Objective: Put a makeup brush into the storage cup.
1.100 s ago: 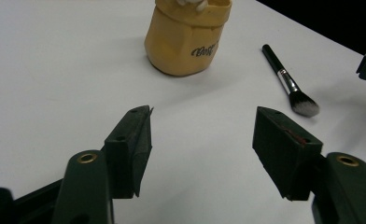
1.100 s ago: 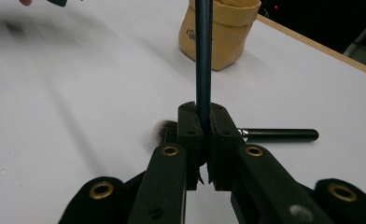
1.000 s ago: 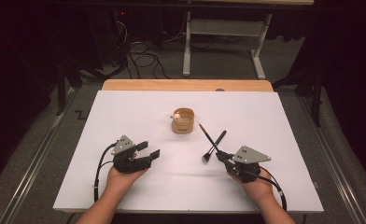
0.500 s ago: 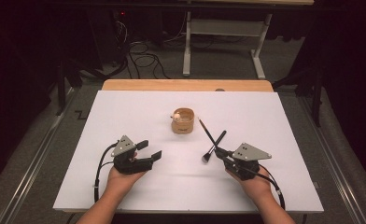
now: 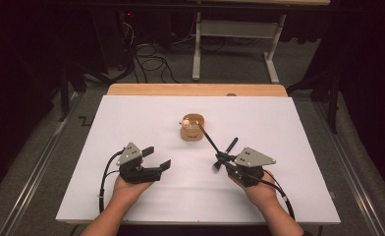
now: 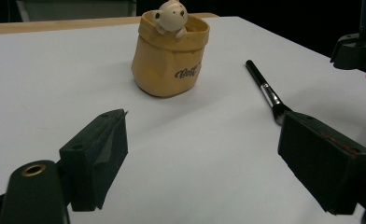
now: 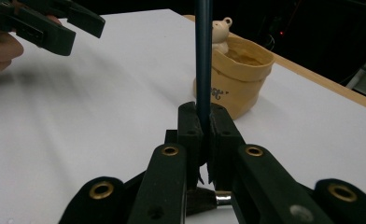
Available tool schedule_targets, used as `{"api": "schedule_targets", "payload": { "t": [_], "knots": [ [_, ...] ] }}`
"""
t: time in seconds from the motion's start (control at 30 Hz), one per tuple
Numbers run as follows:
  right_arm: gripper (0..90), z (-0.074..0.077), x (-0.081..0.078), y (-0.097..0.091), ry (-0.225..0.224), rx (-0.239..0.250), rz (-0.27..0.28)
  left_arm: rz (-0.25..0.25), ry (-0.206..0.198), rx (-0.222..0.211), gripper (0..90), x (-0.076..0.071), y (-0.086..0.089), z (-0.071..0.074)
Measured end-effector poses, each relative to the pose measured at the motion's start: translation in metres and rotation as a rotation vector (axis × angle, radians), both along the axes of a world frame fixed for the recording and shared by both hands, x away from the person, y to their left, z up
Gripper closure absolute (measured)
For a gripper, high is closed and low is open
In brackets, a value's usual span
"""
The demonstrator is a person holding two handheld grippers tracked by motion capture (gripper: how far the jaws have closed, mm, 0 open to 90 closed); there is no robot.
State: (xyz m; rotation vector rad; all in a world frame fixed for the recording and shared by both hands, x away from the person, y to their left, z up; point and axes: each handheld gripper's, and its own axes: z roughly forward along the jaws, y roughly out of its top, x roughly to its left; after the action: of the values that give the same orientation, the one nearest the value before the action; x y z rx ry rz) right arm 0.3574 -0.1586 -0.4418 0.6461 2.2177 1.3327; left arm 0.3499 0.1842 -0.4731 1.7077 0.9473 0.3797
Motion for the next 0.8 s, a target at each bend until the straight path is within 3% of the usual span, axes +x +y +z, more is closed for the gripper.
{"api": "schedule_targets", "payload": {
  "t": [0.33, 0.57, 0.8],
  "knots": [
    [86.6, 0.006, 0.000, 0.018, -0.011, -0.002, 0.040, -0.007, -0.022, -0.009, 15.3, -0.001, 0.001, 0.003],
    [86.6, 0.002, -0.002, 0.023, -0.009, -0.003, 0.060, -0.010, -0.039, -0.006, 15.2, -0.001, 0.000, 0.007],
    [86.6, 0.000, -0.004, 0.025, -0.007, 0.031, 0.077, -0.036, -0.055, -0.028, 15.9, -0.001, -0.004, 0.015]
  ]
}}
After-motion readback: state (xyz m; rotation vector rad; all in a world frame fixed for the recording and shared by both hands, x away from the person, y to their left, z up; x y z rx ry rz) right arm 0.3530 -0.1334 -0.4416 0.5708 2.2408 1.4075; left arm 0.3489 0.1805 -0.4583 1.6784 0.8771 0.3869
